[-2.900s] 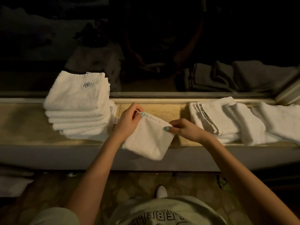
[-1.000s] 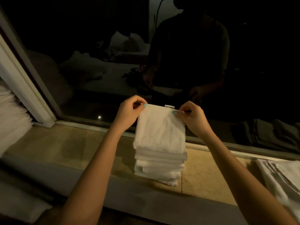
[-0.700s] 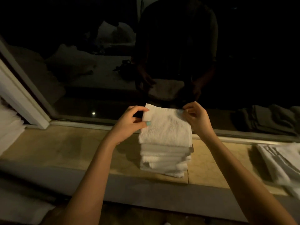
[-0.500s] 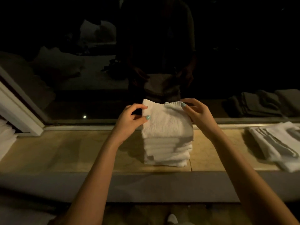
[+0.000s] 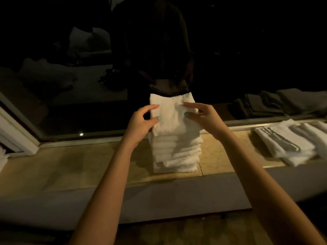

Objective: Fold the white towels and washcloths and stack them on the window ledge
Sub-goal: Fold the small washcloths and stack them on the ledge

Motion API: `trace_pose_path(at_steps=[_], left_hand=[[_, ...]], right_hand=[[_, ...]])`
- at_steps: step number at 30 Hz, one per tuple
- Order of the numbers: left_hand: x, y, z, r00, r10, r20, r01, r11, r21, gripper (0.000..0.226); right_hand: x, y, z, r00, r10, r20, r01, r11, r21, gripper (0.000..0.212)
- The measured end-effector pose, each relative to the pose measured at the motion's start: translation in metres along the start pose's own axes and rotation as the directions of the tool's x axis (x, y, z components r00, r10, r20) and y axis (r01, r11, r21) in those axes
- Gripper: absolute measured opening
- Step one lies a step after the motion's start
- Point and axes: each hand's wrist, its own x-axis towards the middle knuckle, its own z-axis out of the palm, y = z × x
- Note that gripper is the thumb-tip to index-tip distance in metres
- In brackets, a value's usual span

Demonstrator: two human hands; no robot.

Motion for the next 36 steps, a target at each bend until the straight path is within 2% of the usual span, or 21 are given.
trace_pose_path(at_steps=[2,5,11,16,18,21,22,24,26,28,32,36], left_hand=[[-0.001,-0.010,0.006,0.998,-0.053,-0.041,0.054,0.998,0.020,0.041],[-0.003,-0.023,0.010,0.991,-0.095,-0.099,0.095,0.995,0.002,0.041],[0.004,-0.022,0.014,0.989,0.030,-0.143,-0.014,0.993,0.115,0.041],[-0.005,-0.038,0.018,0.977,0.034,-0.209,0.025,0.961,0.274,0.036],[-0.017,-0.039,0.019,0.961,0.114,-0.250,-0.036,0.954,0.297,0.032],[-0.047,-0.041,0.024,0.889,0.342,-0.303,-0.224,0.905,0.363,0.034],[-0.057,-0.045,0.030,0.881,0.340,-0.330,-0.229,0.915,0.333,0.037],[-0.074,-0.051,0.046,0.906,0.148,-0.397,-0.095,0.984,0.151,0.046],[-0.083,-0.056,0.060,0.901,-0.043,-0.431,0.063,0.998,0.031,0.042],[-0.088,-0.058,0.067,0.884,-0.064,-0.463,0.095,0.995,0.044,0.033],[-0.089,-0.052,0.064,0.854,-0.039,-0.518,0.062,0.998,0.027,0.020],[-0.088,-0.045,0.061,0.858,-0.070,-0.510,0.052,0.997,-0.049,0.019]], right_hand=[[0.005,0.013,0.008,0.999,0.013,0.048,-0.008,0.995,-0.098,0.040],[0.007,0.027,0.015,0.996,0.035,0.080,-0.026,0.993,-0.111,0.040],[0.017,0.032,0.016,0.998,0.010,0.056,-0.002,0.991,-0.133,0.044],[0.006,0.033,0.023,0.999,0.029,0.028,-0.023,0.978,-0.205,0.040],[-0.003,0.032,0.020,1.000,-0.007,-0.026,0.001,0.977,-0.215,0.040],[-0.024,0.039,0.011,0.998,-0.052,-0.045,0.049,0.996,-0.080,0.043],[-0.032,0.043,0.010,0.998,-0.060,-0.027,0.059,0.998,-0.035,0.046],[-0.046,0.053,0.011,0.999,-0.052,-0.009,0.052,0.999,0.011,0.052],[-0.056,0.061,0.016,1.000,-0.012,-0.004,0.012,0.999,0.045,0.059],[-0.063,0.068,0.020,1.000,0.013,-0.007,-0.013,0.998,0.062,0.064],[-0.070,0.070,0.023,0.999,0.020,-0.037,-0.017,0.997,0.081,0.043],[-0.070,0.068,0.023,0.996,0.044,-0.080,-0.030,0.986,0.161,0.030]])
